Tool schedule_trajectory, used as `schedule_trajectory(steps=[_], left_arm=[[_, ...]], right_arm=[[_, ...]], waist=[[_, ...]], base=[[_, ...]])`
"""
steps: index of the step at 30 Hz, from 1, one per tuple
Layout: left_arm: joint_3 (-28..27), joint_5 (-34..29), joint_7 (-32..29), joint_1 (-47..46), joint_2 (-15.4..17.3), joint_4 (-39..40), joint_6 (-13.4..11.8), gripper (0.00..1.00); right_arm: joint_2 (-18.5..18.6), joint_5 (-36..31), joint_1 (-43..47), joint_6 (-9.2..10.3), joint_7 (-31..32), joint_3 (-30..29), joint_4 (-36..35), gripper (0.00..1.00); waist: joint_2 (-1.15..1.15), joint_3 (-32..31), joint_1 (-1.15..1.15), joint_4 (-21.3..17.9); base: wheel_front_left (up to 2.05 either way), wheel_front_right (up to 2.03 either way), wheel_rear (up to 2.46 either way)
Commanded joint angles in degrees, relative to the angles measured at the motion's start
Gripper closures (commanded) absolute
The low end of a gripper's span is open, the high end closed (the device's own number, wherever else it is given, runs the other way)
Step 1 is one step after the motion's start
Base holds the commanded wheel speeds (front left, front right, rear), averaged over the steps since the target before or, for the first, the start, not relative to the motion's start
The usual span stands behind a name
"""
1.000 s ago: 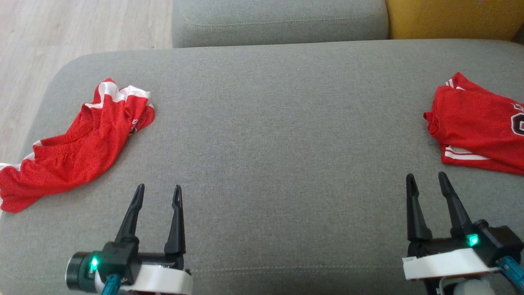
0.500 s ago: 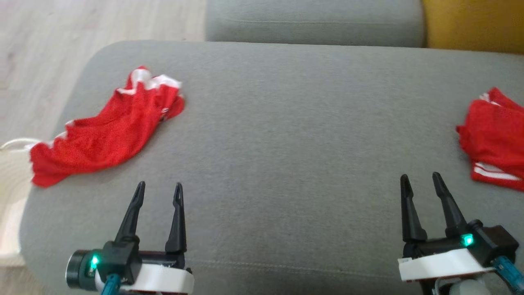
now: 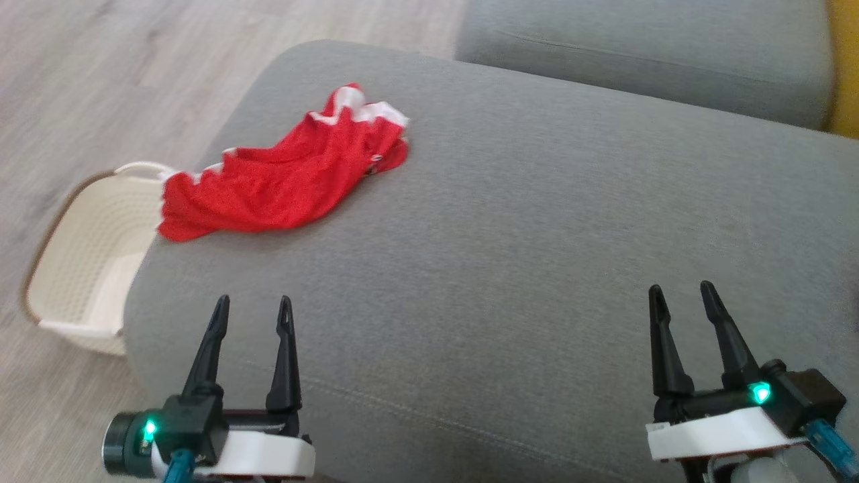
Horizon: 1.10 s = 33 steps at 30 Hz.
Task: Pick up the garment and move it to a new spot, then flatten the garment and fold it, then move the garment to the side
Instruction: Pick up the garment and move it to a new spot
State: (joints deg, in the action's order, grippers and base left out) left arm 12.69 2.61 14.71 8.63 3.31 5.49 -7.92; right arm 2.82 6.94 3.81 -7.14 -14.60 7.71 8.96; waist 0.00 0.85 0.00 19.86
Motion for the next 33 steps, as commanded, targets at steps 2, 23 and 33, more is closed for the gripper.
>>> schedule_trajectory(steps=[2,23,33], left_arm=[[-1.8,0.0,0.3,-1.8,-0.4,2.4,-0.4,0.00],[-12.7,10.5,0.0,-37.5,2.1,-15.8,12.5,0.00],[-14.9,22.1,-18.9,-65.7,6.3,-43.7,14.3,0.00]], right_arm=[[0.1,0.4,-1.1,-0.35,-0.4,1.4,-2.0,0.00],[3.3,-5.3,-12.1,-0.35,-0.4,3.2,-2.7,0.00],[6.8,-7.1,-18.8,-0.35,-0.4,4.9,-6.4,0.00]], waist=[[0.00,0.2,0.00,2.2],[0.00,20.6,0.00,-1.4],[0.00,33.2,0.00,-5.0]], base=[[0.00,0.00,0.00],[0.00,0.00,0.00],[0.00,0.00,0.00]])
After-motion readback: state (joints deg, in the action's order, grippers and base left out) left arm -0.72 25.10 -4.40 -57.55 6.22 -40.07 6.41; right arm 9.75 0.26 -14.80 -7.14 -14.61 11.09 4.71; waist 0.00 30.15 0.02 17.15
